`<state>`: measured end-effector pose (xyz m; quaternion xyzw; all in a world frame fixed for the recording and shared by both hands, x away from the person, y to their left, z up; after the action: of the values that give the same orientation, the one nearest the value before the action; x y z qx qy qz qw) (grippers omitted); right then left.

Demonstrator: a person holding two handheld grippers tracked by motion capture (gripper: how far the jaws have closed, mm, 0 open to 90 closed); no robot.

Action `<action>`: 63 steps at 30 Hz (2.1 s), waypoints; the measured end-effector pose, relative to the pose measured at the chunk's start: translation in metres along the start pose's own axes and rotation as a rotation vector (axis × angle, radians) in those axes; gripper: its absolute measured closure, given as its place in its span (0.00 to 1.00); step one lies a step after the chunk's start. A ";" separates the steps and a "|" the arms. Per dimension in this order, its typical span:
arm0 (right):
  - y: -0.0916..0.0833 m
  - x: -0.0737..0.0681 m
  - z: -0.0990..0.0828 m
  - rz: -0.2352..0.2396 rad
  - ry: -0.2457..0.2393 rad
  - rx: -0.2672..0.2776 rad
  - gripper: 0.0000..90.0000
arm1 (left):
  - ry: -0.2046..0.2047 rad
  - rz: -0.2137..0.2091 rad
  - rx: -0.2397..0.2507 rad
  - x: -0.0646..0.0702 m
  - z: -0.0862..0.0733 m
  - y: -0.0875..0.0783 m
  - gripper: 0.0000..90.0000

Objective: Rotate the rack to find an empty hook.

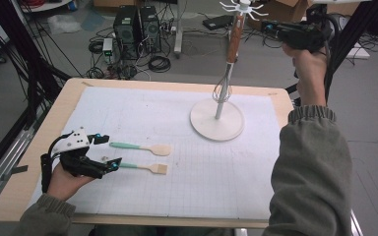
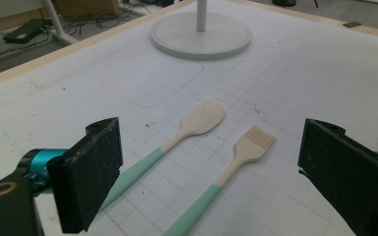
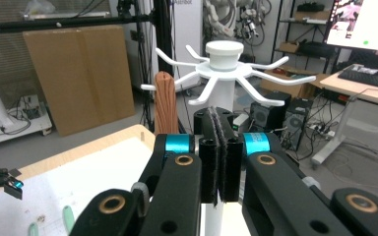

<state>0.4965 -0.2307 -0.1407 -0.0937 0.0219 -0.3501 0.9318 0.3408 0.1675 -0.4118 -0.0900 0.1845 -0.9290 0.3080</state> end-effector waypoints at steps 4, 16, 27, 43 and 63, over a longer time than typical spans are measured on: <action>0.004 0.002 0.000 -0.007 0.000 -0.001 0.99 | -0.001 0.003 0.000 -0.001 0.000 -0.001 0.11; 0.013 -0.013 0.006 0.015 -0.032 -0.002 0.99 | 0.004 0.002 0.003 0.000 0.001 -0.002 0.11; 0.021 -0.030 0.013 0.015 -0.064 -0.021 0.99 | 0.006 0.003 0.004 0.001 0.002 -0.004 0.11; 0.038 -0.043 0.014 -0.006 -0.084 -0.049 0.99 | 0.015 -0.006 0.011 0.004 0.006 -0.005 0.11; 0.034 -0.065 0.000 0.053 -0.081 -0.021 0.89 | 0.009 0.000 0.015 0.002 0.006 -0.007 0.11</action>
<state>0.4691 -0.1630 -0.1488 -0.1171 -0.0099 -0.3209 0.9398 0.3372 0.1695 -0.4038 -0.0833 0.1791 -0.9307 0.3078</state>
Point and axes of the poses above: each handheld gripper's, and its own axes: y roughly forward along the jaws, z roughly out of its top, x roughly to its right, the point moved 10 cm from there along y, roughly forward along the jaws, and after that the axes turned 3 degrees about -y, right-handed, at the moved point
